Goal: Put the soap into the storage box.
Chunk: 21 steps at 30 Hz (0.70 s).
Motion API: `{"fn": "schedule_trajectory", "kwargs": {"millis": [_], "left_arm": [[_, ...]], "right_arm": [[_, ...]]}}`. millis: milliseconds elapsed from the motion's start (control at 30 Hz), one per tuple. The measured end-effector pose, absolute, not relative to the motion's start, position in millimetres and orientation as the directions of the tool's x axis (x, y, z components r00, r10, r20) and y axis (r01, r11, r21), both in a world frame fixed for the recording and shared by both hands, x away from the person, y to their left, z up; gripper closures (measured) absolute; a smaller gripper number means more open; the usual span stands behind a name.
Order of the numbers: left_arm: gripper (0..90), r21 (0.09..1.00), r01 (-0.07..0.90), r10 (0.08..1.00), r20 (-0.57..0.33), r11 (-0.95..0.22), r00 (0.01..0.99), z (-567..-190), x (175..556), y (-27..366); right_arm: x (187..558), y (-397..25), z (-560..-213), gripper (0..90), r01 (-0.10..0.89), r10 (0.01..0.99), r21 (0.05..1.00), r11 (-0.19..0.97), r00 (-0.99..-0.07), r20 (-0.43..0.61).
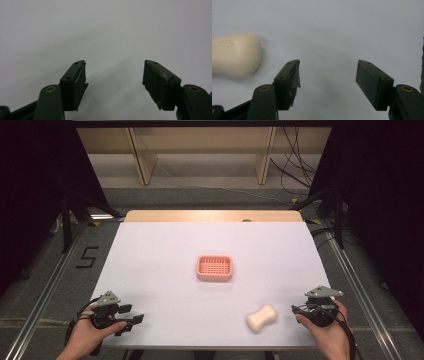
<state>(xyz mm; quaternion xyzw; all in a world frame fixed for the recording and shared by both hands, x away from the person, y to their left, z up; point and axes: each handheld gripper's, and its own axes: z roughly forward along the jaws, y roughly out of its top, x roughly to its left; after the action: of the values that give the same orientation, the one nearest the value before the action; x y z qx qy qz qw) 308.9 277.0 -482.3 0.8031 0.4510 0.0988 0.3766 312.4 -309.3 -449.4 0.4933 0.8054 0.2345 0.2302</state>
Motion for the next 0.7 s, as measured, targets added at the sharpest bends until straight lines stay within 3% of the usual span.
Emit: {"fn": "schedule_trajectory", "kwargs": {"millis": [200, 333, 500, 533, 700], "left_arm": [[34.6, 0.698, 0.651, 0.800, -0.189, -0.298, 0.569, -481.8, 308.5, 277.5], [34.6, 0.694, 0.651, 0.798, -0.183, -0.309, 0.575, -482.3, 308.3, 278.8], [34.6, 0.701, 0.646, 0.799, -0.185, -0.301, 0.572, -480.6, 308.4, 278.5], [34.6, 0.701, 0.645, 0.799, -0.181, -0.304, 0.574, -480.4, 308.4, 278.6], [34.6, 0.704, 0.644, 0.799, -0.183, -0.300, 0.572, -480.1, 308.1, 278.8]], "right_arm": [[314.0, -307.7, -444.8, 41.9, 0.669, 0.882, 0.590, 0.452, -0.437, -0.180], [317.1, -307.9, -436.8, 45.5, 0.620, 0.821, 0.566, 0.544, -0.533, -0.205], [326.3, -303.5, -419.6, 45.2, 0.459, 0.606, 0.447, 0.768, -0.746, -0.275], [325.5, -300.5, -416.4, 44.3, 0.465, 0.589, 0.413, 0.783, -0.769, -0.250], [331.3, -287.4, -407.0, 42.2, 0.282, 0.344, 0.269, 0.921, -0.913, -0.221]]}}
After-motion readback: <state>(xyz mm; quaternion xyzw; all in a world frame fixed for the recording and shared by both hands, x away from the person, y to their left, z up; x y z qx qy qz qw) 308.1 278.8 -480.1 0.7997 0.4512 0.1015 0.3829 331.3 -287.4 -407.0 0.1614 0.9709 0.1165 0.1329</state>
